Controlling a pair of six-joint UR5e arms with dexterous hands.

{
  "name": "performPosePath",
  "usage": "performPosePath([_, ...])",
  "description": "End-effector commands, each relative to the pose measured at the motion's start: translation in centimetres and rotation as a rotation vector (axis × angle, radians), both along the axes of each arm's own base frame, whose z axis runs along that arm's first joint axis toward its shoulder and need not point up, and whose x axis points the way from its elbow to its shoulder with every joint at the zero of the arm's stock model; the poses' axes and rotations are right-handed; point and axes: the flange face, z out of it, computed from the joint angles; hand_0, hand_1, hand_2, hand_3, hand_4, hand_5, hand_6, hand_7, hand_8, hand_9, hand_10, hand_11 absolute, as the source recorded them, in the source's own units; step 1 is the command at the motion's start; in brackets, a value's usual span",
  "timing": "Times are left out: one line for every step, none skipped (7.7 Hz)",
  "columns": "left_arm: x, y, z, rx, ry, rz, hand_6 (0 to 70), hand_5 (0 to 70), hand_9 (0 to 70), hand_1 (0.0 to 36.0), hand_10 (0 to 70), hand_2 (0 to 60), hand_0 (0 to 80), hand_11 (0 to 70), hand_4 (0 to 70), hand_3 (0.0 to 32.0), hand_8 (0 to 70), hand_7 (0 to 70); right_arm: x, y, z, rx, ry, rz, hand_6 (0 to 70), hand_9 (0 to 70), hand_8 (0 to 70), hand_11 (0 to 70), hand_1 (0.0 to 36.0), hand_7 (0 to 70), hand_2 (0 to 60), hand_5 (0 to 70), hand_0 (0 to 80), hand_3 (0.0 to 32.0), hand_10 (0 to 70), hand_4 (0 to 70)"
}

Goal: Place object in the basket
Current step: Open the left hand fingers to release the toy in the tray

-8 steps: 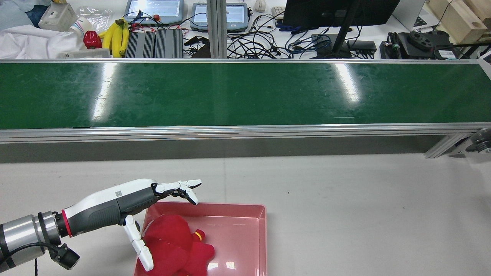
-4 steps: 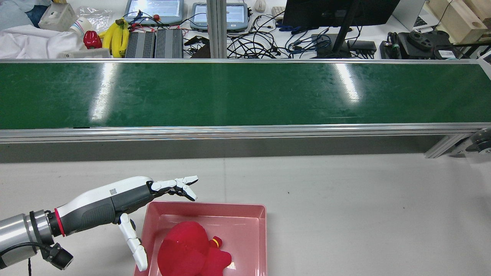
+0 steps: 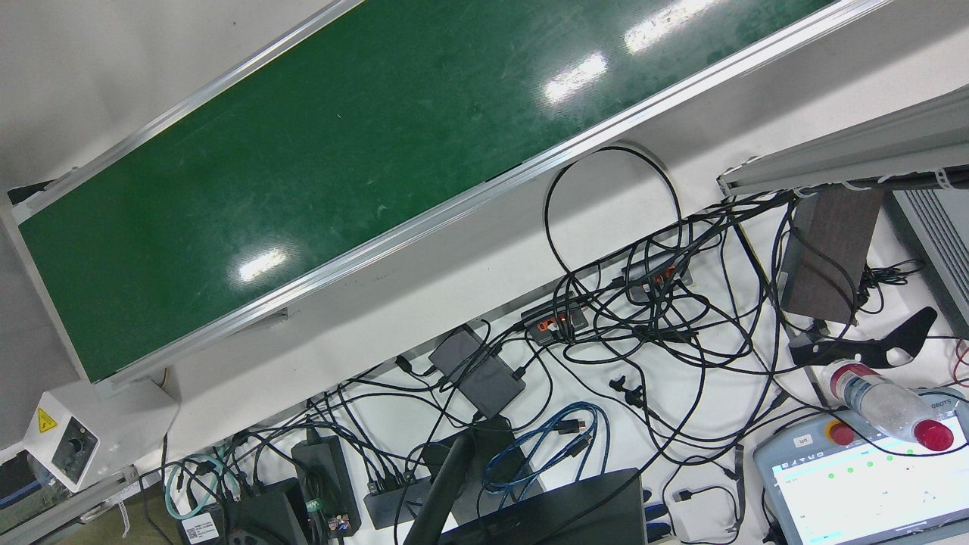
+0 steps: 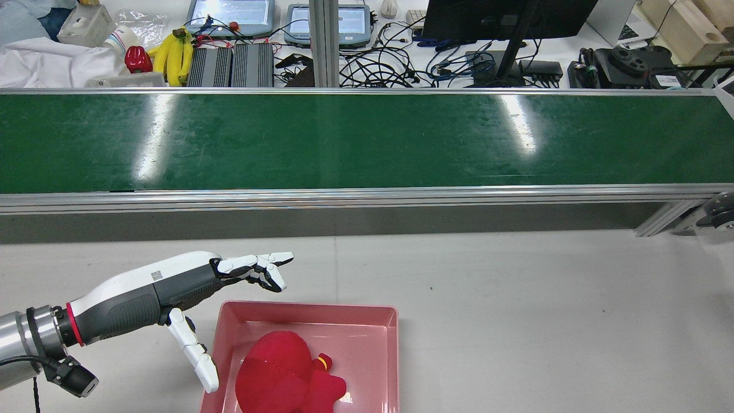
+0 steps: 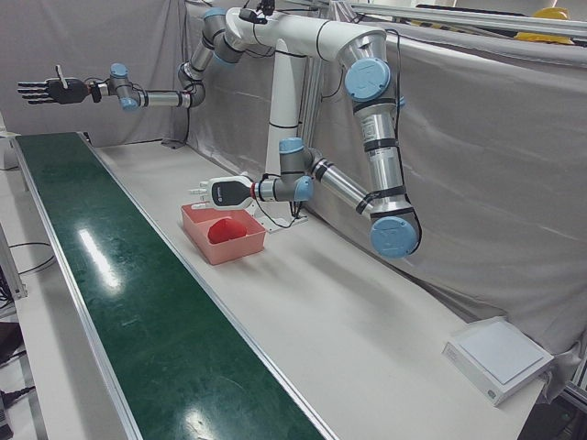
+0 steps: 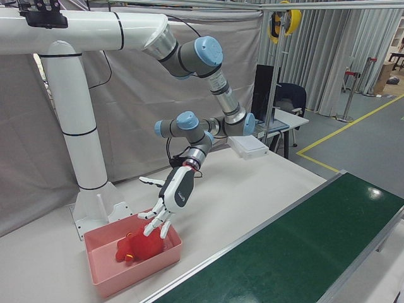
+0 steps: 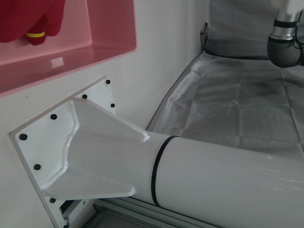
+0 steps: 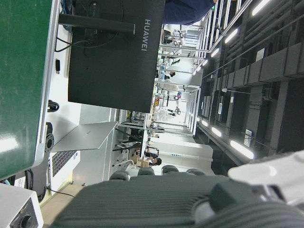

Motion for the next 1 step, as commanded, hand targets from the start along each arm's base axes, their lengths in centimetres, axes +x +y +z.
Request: performPosePath([-2.84, -0.29, -0.4, 0.005, 0.015, -0.032, 7.4, 42.6, 26.8, 13.3, 3.3, 0.0, 53.7, 6.3, 10.4, 0.0, 17.8, 9.3, 0.0, 0.0, 0.0, 0.0, 0.001, 0.0, 0.0, 0.0, 0.0, 0.0, 0.0, 0.0, 0.0, 0.0, 0.0, 0.0, 0.0, 0.0])
